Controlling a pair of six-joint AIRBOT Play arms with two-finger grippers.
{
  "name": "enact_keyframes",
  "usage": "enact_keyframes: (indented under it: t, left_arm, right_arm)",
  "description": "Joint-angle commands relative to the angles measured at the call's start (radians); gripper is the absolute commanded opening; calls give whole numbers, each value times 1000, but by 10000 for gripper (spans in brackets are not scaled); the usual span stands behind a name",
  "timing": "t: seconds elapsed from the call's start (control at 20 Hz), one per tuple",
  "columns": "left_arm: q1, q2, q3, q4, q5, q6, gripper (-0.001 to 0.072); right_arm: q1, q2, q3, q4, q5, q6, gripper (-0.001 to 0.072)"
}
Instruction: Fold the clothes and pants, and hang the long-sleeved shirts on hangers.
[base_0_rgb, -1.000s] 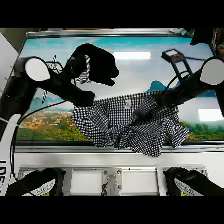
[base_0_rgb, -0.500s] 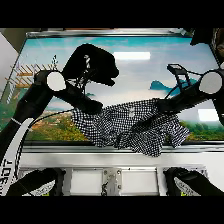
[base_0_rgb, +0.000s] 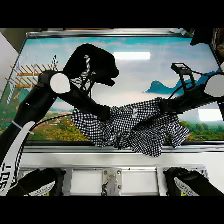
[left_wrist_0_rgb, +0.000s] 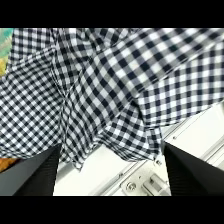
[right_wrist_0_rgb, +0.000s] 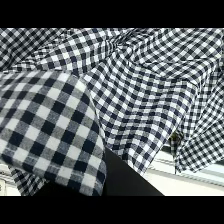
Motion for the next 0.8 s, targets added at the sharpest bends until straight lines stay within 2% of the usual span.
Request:
enact_keyframes:
  t: [0.0, 0.15, 0.35, 0.5, 0.75]
  left_arm:
    - [40, 50, 61, 0, 34, -1, 692]
    - [138, 106, 72, 53, 73, -3, 693]
    - [236, 99, 71, 454, 116, -96, 692]
    - [306, 9, 71, 666, 215, -116, 692]
    - [473, -211, 71, 731, 297, -117, 691]
  right_arm:
    - [0, 1, 0, 0, 1, 0, 13]
    - [0, 1, 0, 0, 1, 0, 13]
    - [0, 1, 0, 1, 1, 0, 13]
    - [0, 1, 0, 1, 1, 0, 13]
    - [0, 1, 0, 0, 1, 0, 13]
